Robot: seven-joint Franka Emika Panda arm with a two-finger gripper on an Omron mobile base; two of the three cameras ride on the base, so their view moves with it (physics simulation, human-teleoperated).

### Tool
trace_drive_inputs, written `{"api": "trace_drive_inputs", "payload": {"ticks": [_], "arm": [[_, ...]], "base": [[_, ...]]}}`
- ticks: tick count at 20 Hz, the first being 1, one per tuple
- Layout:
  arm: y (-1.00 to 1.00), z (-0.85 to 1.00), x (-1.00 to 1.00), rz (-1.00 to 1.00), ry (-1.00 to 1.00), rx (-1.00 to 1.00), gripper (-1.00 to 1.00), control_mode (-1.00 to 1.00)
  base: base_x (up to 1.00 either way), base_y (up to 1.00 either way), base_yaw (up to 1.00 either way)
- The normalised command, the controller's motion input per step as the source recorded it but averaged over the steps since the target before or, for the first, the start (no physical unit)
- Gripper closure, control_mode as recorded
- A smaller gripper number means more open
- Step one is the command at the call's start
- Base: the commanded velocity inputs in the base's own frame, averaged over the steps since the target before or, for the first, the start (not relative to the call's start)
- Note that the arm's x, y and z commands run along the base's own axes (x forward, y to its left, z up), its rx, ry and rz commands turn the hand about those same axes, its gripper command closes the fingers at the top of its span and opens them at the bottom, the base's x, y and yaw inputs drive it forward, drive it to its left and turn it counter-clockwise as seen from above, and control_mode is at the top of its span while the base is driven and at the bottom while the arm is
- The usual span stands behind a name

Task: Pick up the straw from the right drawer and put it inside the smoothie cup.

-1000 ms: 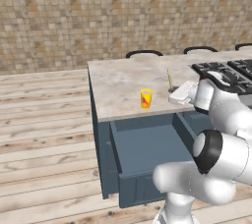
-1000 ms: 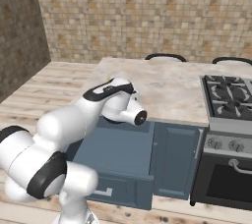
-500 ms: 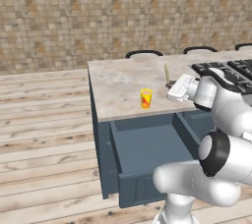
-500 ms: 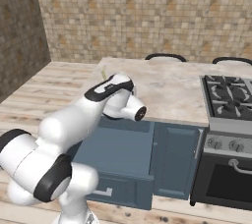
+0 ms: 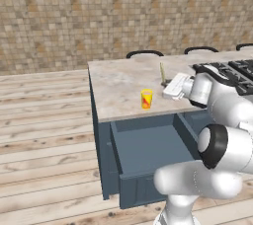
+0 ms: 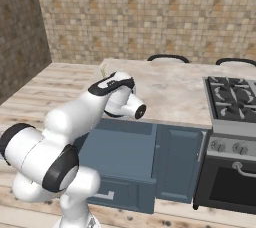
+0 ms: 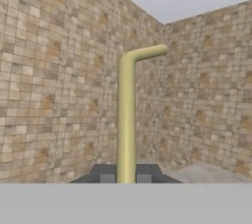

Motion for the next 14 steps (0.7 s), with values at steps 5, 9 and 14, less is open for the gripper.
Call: {"api": "trace_drive_inputs", "payload": {"ticks": [5, 9, 14], "arm": [[0.0, 0.0, 0.35, 0.0, 0.09, 0.04, 1.0, -1.0], [0.0, 0.0, 0.4, 0.0, 0.09, 0.08, 1.0, -1.0], [0.0, -0.01, 0.43, 0.0, 0.07, 0.11, 1.0, -1.0]], "base": [[0.0, 0.0, 0.0], [0.0, 0.0, 0.0], [0.0, 0.0, 0.0]]}}
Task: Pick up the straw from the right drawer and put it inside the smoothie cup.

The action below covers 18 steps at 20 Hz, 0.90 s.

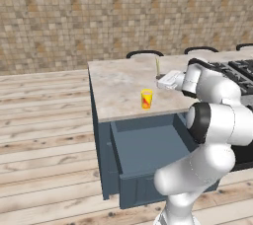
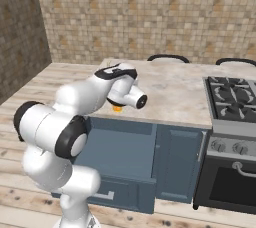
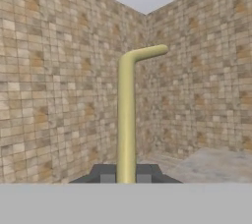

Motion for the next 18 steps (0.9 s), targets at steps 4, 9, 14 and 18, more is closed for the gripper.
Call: {"api": "trace_drive_inputs", "payload": {"ticks": [4, 9, 14, 18], "arm": [[0.0, -0.04, 0.35, 0.0, 0.02, 0.11, 1.0, -1.0], [0.0, -0.18, 0.2, 0.0, 0.0, 0.05, 1.0, -1.0], [0.0, -0.3, 0.19, 0.0, 0.0, 0.02, 1.0, -1.0], [0.0, -0.25, 0.23, 0.0, 0.0, 0.0, 1.0, -1.0]], "base": [[0.0, 0.0, 0.0], [0.0, 0.0, 0.0], [0.0, 0.0, 0.0], [0.0, 0.0, 0.0]]}}
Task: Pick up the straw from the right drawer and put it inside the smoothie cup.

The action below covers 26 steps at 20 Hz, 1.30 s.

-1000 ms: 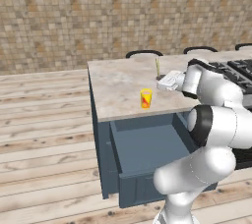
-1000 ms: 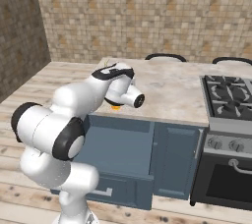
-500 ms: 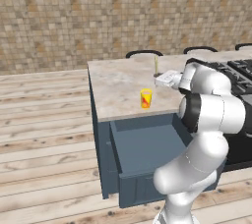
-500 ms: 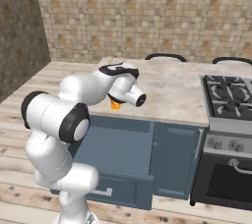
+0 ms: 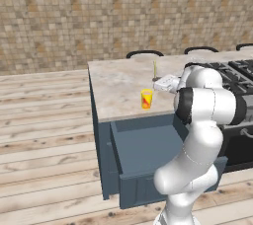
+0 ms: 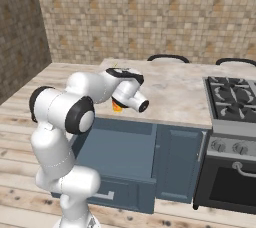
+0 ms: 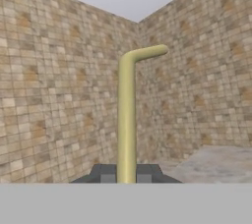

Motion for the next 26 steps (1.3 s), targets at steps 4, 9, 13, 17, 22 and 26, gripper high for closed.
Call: {"api": "trace_drive_inputs", "payload": {"ticks": [4, 9, 13, 17, 22, 26], "arm": [[0.01, -0.14, 0.25, 0.01, 0.02, 0.0, 1.0, -1.0], [0.01, -0.08, 0.27, 0.01, 0.03, 0.0, 1.0, -1.0], [0.04, -0.09, 0.26, 0.01, 0.02, 0.0, 1.0, -1.0], [0.07, -0.16, 0.29, 0.01, 0.01, 0.0, 1.0, -1.0], [0.09, -0.22, 0.28, 0.02, 0.0, 0.0, 1.0, -1.0], [0.05, -0.21, 0.26, 0.02, 0.0, 0.0, 1.0, -1.0]], "base": [[0.0, 0.0, 0.0], [0.0, 0.0, 0.0], [0.0, 0.0, 0.0], [0.0, 0.0, 0.0], [0.0, 0.0, 0.0], [0.0, 0.0, 0.0]]}}
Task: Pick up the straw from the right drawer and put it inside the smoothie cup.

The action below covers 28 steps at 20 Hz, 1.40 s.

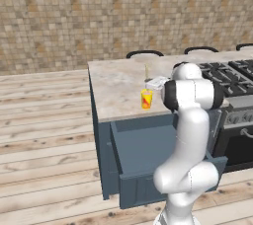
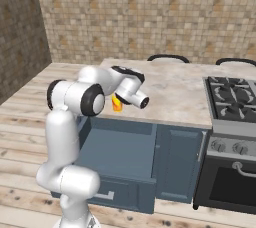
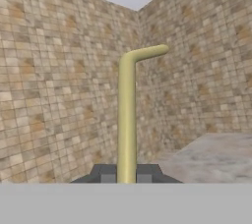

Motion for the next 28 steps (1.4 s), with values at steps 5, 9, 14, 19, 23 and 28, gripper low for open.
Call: {"api": "trace_drive_inputs", "payload": {"ticks": [5, 9, 14, 19, 23, 28], "arm": [[0.0, -0.19, 0.23, 0.02, 0.0, 0.0, 1.0, -1.0], [0.0, -0.19, 0.17, 0.02, 0.0, 0.0, 1.0, -1.0], [0.0, -0.18, 0.14, 0.02, 0.0, 0.0, 1.0, -1.0], [0.0, -0.15, 0.14, 0.02, 0.0, 0.0, 1.0, -1.0], [0.0, -0.14, 0.14, 0.02, 0.0, 0.0, 1.0, -1.0], [0.0, -0.06, 0.04, 0.01, 0.0, 0.0, 1.0, -1.0]], "base": [[0.0, 0.0, 0.0], [0.0, 0.0, 0.0], [0.0, 0.0, 0.0], [0.0, 0.0, 0.0], [0.0, 0.0, 0.0], [0.0, 0.0, 0.0]]}}
